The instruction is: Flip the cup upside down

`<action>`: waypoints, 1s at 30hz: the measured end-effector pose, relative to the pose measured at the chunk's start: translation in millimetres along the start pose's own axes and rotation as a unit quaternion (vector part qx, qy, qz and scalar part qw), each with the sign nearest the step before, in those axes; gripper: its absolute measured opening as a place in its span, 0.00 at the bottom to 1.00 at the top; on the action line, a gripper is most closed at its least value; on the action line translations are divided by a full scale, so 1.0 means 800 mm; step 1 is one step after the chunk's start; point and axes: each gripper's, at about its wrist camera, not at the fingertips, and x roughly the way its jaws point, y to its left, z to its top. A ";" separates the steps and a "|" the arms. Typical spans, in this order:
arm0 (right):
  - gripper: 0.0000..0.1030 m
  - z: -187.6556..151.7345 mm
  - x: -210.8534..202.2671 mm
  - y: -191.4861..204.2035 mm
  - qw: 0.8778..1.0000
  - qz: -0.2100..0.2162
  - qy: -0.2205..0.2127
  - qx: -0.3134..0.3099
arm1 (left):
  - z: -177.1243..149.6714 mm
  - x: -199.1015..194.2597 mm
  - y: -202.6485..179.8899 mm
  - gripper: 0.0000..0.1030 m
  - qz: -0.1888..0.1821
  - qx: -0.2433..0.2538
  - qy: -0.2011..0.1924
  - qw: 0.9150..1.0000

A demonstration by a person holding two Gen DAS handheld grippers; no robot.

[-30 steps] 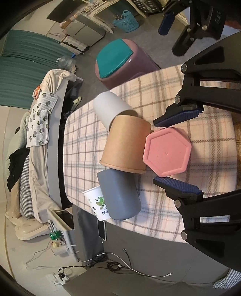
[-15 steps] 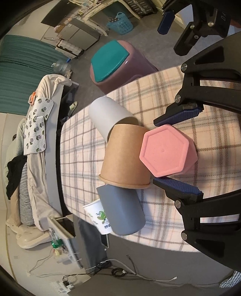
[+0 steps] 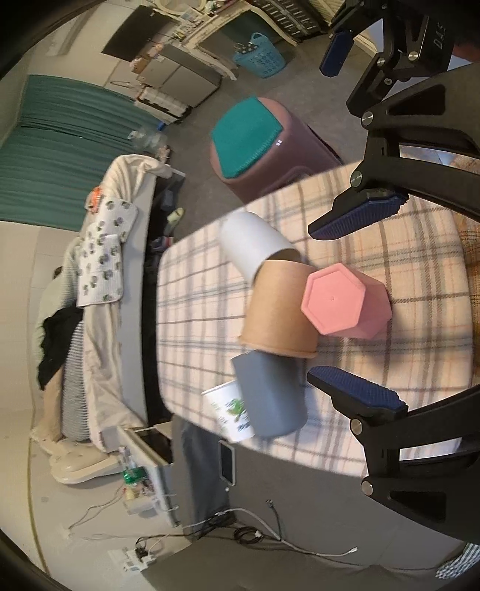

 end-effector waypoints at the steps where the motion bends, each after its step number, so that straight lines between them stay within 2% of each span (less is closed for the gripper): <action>1: 0.86 0.000 -0.009 0.003 1.000 0.000 -0.008 -0.001 | 0.001 -0.011 0.001 0.72 0.001 -0.001 -0.007 1.000; 11: 0.86 -0.013 -0.099 0.040 0.996 -0.001 -0.087 -0.025 | -0.015 -0.131 0.016 0.72 0.014 0.009 -0.102 0.995; 16: 0.86 -0.025 -0.139 0.061 0.992 0.004 -0.118 -0.042 | -0.029 -0.173 0.022 0.72 0.018 0.015 -0.127 0.992; 19: 0.86 -0.032 -0.161 0.074 0.989 0.006 -0.135 -0.054 | -0.038 -0.199 0.026 0.72 0.009 0.014 -0.140 0.990; 23: 0.86 -0.037 -0.182 0.090 0.986 0.012 -0.152 -0.068 | -0.051 -0.213 0.034 0.72 0.005 0.006 -0.145 0.989; 27: 0.86 -0.044 -0.177 0.099 0.984 0.017 -0.160 -0.073 | -0.067 -0.199 0.045 0.72 0.012 -0.004 -0.145 0.989; 29: 0.86 -0.050 -0.165 0.101 0.985 0.024 -0.158 -0.071 | -0.079 -0.187 0.051 0.80 0.017 -0.012 -0.143 0.990; 30: 0.86 -0.053 -0.159 0.101 0.985 0.024 -0.157 -0.070 | -0.085 -0.180 0.055 0.80 0.021 -0.016 -0.141 0.990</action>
